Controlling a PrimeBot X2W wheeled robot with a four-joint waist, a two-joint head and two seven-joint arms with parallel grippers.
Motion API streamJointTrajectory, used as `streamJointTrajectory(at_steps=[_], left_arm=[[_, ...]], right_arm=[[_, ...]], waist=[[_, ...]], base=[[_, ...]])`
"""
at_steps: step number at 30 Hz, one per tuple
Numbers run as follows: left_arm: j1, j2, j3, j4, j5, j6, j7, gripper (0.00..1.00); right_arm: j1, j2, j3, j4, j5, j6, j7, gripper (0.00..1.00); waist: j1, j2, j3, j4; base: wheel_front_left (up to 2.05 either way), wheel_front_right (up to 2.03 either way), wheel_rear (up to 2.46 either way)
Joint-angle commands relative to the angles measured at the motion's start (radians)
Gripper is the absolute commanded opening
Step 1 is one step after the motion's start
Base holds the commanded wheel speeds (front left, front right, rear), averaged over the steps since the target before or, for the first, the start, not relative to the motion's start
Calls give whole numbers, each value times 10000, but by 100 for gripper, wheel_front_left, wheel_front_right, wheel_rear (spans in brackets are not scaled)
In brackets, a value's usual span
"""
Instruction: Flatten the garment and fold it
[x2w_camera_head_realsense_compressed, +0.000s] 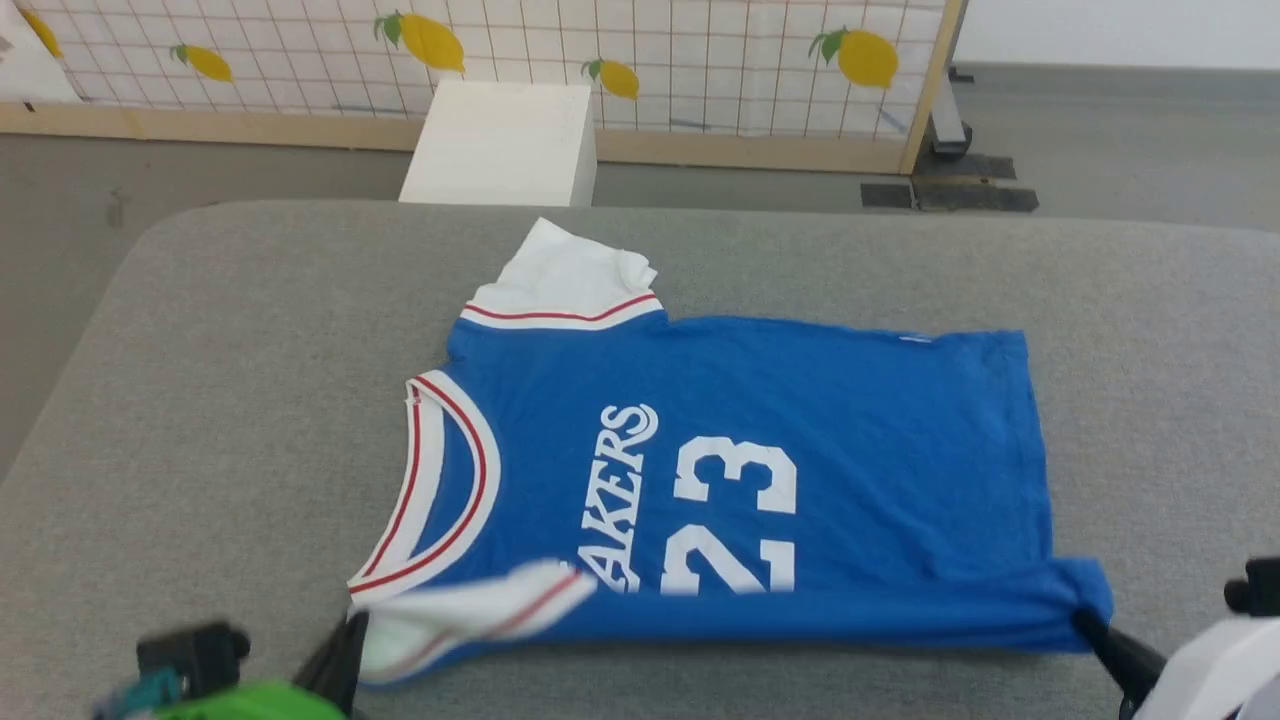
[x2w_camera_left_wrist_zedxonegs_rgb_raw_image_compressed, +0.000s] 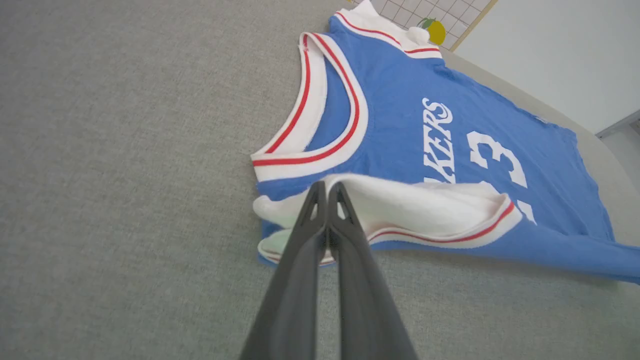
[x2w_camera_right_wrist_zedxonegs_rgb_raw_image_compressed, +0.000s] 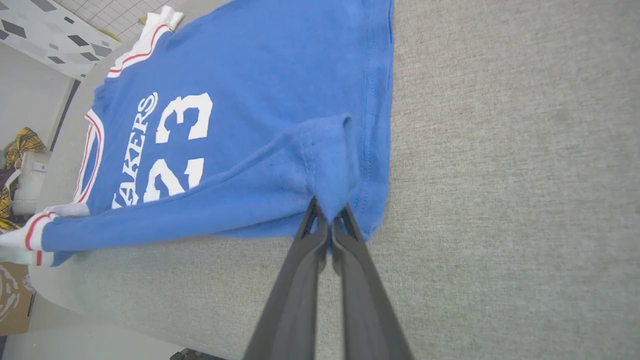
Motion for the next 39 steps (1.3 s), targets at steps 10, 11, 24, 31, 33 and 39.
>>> streamJointTrajectory(at_steps=[10, 11, 24, 31, 33, 39], left_arm=[[-3242, 191, -481, 1309, 826, -873, 78, 0], [-3505, 169, -541, 1566, 873, -986, 65, 0], [-5375, -388, -1098, 4027, 1262, -1909, -584, 0], [-5457, -545, -1058, 4562, 1097, -1926, -711, 100], [-5366, -488, -946, 4455, 1088, -1780, -797, 100], [-4501, -167, -628, 3440, 1068, -783, -461, 100]], right_arm=[[-1715, 328, -130, 194, -1075, -13, 525, 0], [-1880, 379, -137, 230, -1221, -13, 644, 0], [-2952, 924, -331, 889, -2557, -13, 2305, 0], [-2962, 1017, -550, 812, -2219, -13, 2185, 100], [-2931, 1027, -764, 653, -2017, -13, 1970, 100], [-2464, 1035, -1506, 170, -1049, -13, 874, 100]], waist=[[1, -1, 1345, -202], [1, -1, 1493, -227], [1, -1, 2564, -264], [1, -1, 2166, -194], [1, -1, 1934, -150], [1, -1, 1215, 47]], base=[[0, 0, 0], [0, 0, 0], [0, 0, 0], [0, 0, 0], [0, 0, 0], [0, 0, 0]])
